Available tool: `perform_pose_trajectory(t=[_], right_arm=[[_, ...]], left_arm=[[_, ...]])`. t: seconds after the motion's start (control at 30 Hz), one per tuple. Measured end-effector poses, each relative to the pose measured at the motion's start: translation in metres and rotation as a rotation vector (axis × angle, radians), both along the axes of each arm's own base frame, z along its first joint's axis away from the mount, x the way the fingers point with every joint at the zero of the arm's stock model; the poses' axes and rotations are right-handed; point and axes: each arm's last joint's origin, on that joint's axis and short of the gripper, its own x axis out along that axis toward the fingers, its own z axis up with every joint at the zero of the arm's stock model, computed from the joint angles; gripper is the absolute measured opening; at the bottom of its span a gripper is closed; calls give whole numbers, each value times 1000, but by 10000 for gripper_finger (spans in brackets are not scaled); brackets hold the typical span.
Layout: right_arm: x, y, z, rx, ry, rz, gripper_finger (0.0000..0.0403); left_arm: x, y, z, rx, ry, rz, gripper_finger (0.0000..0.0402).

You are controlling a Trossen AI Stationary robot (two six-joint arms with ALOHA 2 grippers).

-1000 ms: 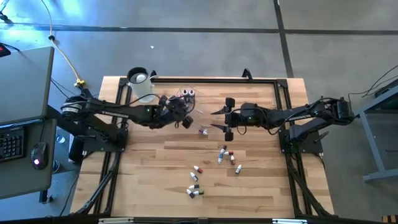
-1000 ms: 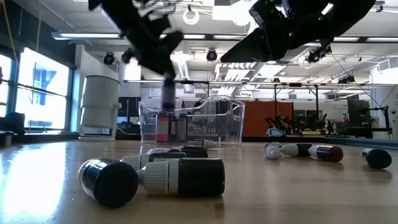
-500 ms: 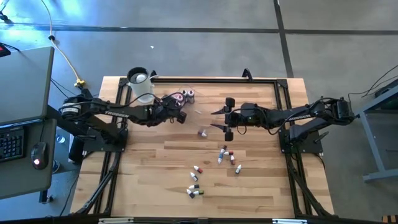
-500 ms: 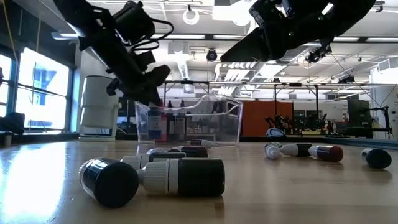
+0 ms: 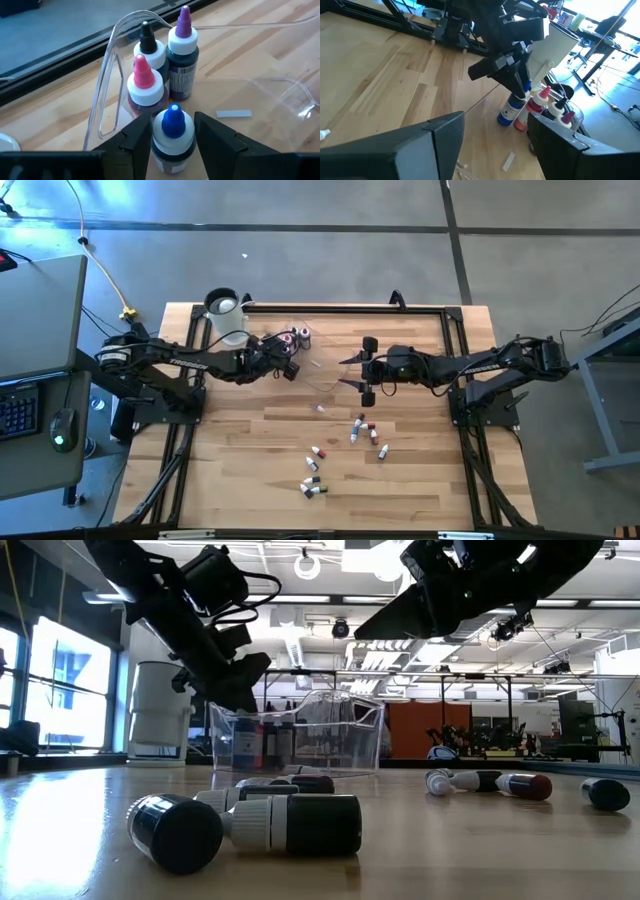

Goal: Pick & Place food coloring
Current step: Put the large blue food coloring bottle into the bin, then put the right small red food coloring bottle into the bin

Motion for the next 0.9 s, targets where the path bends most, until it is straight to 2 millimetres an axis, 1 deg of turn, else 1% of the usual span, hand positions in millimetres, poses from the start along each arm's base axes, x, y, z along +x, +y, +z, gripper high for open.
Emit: perform_pose_trajectory(t=[0.17, 0.27, 0.4, 0.5, 0.63, 0.7, 0.77, 0.83, 0.9], right_arm=[[0, 0, 0, 0, 0, 0, 213], [0, 0, 0, 0, 0, 0, 211], [0, 0, 0, 0, -1, 0, 209], [0, 0, 0, 0, -1, 0, 209], [0, 1, 0, 5, -1, 16, 209], [0, 2, 0, 38, -4, 49, 209], [0, 3, 1, 87, -14, 75, 209], [1, 6, 2, 142, -29, 80, 208], [2, 10, 3, 168, -39, 78, 208]], left_arm=[[0, 0, 1, 33, 32, -5, 146], [2, 1, 15, 53, 26, -32, 146], [3, 1, 43, 69, 27, -45, 146], [0, -1, 70, 56, 13, -64, 146], [-3, -8, 105, -25, -27, -188, 147], [-5, -15, 124, -48, -48, -269, 147], [-9, -23, 140, -37, -32, -327, 147], [-18, -32, 154, -30, 0, -359, 147], [-27, -43, 171, -8, -21, -382, 147]])
